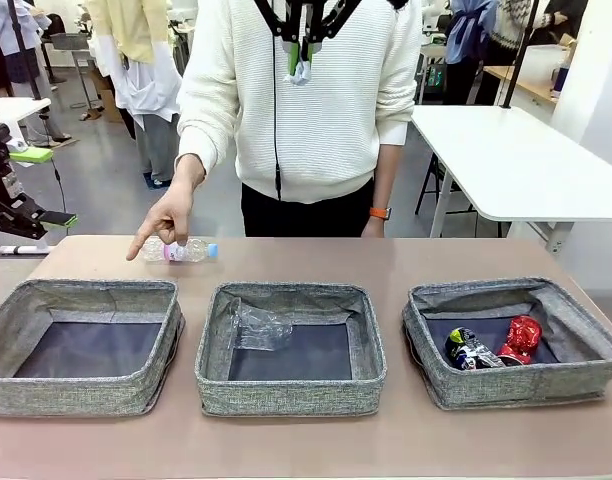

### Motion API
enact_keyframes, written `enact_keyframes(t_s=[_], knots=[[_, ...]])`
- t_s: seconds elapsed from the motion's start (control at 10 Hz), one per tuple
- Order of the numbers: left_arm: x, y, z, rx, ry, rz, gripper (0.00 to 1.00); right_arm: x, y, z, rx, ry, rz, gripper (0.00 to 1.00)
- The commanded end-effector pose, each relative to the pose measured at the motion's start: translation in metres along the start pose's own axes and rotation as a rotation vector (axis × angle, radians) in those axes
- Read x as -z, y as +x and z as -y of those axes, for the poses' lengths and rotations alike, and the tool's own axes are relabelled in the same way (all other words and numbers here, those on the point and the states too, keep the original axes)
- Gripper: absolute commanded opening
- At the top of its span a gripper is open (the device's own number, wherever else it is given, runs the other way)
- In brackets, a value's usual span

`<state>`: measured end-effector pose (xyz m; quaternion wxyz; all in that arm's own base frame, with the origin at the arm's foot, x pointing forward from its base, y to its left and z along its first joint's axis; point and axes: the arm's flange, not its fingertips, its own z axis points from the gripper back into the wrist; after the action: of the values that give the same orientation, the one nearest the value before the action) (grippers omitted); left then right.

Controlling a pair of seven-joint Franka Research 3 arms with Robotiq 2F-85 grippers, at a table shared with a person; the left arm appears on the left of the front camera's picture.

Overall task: Sort the waste into the appropriate baskets.
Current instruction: Place the picked waste into the Fabric basket indicated by the person.

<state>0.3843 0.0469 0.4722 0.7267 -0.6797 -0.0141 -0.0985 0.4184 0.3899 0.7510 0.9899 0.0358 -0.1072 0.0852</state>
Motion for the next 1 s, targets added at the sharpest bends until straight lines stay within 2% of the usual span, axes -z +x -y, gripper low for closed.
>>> enact_keyframes(t_s=[0.0,0.4,0.5,0.6,0.7,0.8,0.9], knots=[[0.001,0.0,0.004,-0.006,-0.003,0.006,1.0,-0.003,-0.001,0.001,0.002,0.007,-0.009,0.11],[0.0,0.0,0.0,0.0,0.0,0.0,1.0,0.0,0.0,0.0,0.0,0.0,0.0,0.11],[-0.005,-0.005,0.008,0.083,0.31,0.025,1.0,0.015,-0.007,-0.01,-0.169,0.059,0.033,0.11],[-0.029,-0.01,0.011,0.066,0.519,0.076,1.0,0.047,-0.022,-0.035,-0.386,0.154,0.018,0.11],[-0.067,-0.02,0.01,-0.012,0.716,0.143,1.0,0.089,-0.032,-0.071,-0.582,0.232,-0.008,0.11],[-0.106,-0.034,0.008,-0.094,0.881,0.252,1.0,0.134,-0.035,-0.108,-0.7,0.256,-0.012,0.11],[-0.141,-0.049,0.007,-0.189,0.956,0.334,1.0,0.172,-0.037,-0.144,-0.821,0.322,-0.001,0.11]])
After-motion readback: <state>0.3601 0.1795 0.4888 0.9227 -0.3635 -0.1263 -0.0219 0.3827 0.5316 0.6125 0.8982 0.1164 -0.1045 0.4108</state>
